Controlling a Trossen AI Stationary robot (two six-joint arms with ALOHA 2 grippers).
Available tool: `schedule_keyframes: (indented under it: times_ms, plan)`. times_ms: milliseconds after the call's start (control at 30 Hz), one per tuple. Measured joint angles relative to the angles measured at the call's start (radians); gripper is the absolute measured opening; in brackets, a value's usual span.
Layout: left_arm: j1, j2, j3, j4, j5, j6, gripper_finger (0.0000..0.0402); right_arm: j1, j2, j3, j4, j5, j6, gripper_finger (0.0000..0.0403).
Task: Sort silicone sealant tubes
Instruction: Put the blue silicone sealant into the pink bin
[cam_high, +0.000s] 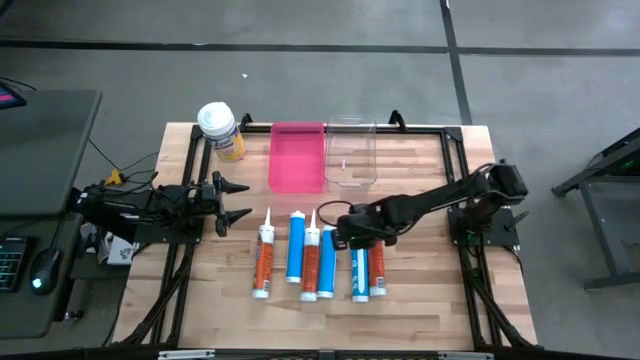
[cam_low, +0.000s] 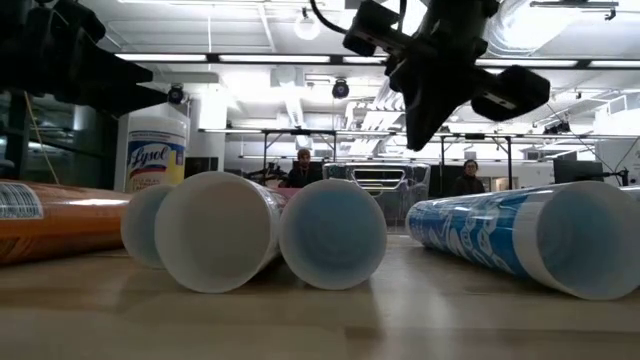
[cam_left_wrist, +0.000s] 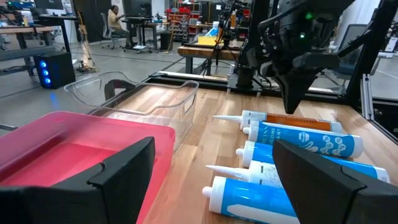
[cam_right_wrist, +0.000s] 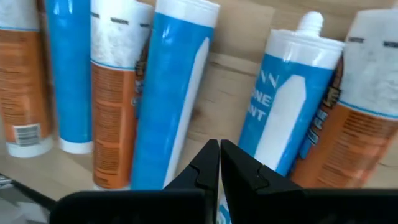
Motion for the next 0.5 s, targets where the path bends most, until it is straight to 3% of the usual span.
schedule_keyframes:
  times_ms: [233, 500]
  plan:
    - [0.000, 0.000, 0.000, 0.000, 0.000, 0.000, 0.0319, 0.028, 0.040, 0.074, -0.154, -0.027, 0.046, 0.0062]
    - [0.000, 0.000, 0.000, 0.000, 0.000, 0.000, 0.0319, 0.064, 0.080, 0.076, -0.037, -0.049, 0.126, 0.0176]
